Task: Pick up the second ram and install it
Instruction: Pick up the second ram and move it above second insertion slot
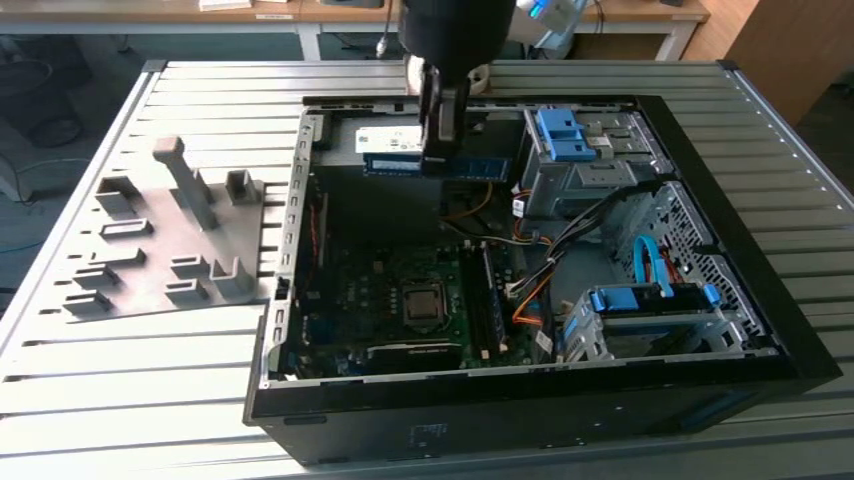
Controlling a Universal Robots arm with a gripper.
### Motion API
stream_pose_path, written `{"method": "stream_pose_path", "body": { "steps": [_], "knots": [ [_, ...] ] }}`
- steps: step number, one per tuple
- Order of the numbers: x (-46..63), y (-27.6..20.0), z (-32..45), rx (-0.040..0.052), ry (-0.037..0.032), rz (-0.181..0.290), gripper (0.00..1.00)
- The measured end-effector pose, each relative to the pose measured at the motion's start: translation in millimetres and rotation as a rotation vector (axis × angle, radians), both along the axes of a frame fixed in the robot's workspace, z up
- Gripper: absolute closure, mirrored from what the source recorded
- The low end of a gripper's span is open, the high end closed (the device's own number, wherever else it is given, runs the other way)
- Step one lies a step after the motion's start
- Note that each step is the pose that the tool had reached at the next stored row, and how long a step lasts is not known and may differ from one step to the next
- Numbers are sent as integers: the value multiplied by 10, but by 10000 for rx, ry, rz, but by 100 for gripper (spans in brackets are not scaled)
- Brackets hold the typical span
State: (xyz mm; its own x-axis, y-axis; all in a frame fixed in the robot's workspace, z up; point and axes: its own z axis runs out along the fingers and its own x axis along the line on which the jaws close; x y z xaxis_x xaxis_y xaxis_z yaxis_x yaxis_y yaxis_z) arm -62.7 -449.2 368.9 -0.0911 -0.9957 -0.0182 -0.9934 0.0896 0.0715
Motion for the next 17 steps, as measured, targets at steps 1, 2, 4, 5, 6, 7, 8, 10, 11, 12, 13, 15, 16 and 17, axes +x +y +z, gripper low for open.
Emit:
{"method": "stream_pose_path", "body": {
  "steps": [1,2,4,5,6,7,8,10,11,12,13,15,16,17],
  "knots": [
    [0,-36,-10,10,1,0,86],
    [1,-65,-25,26,1,0,86],
    [12,-104,-58,73,0,0,86],
    [25,-116,-75,100,-1,0,86],
    [42,-124,-92,111,-2,0,86],
    [58,-129,-109,111,-1,1,86],
    [73,-133,-127,110,0,1,86],
    [101,-141,-163,111,0,12,86],
    [108,-144,-182,111,0,41,86],
    [113,-145,-201,111,1,103,86],
    [115,-145,-218,108,2,206,86],
    [117,-145,-255,106,4,442,86],
    [117,-145,-272,105,4,588,86],
    [117,-145,-290,105,5,745,86]
  ]
}}
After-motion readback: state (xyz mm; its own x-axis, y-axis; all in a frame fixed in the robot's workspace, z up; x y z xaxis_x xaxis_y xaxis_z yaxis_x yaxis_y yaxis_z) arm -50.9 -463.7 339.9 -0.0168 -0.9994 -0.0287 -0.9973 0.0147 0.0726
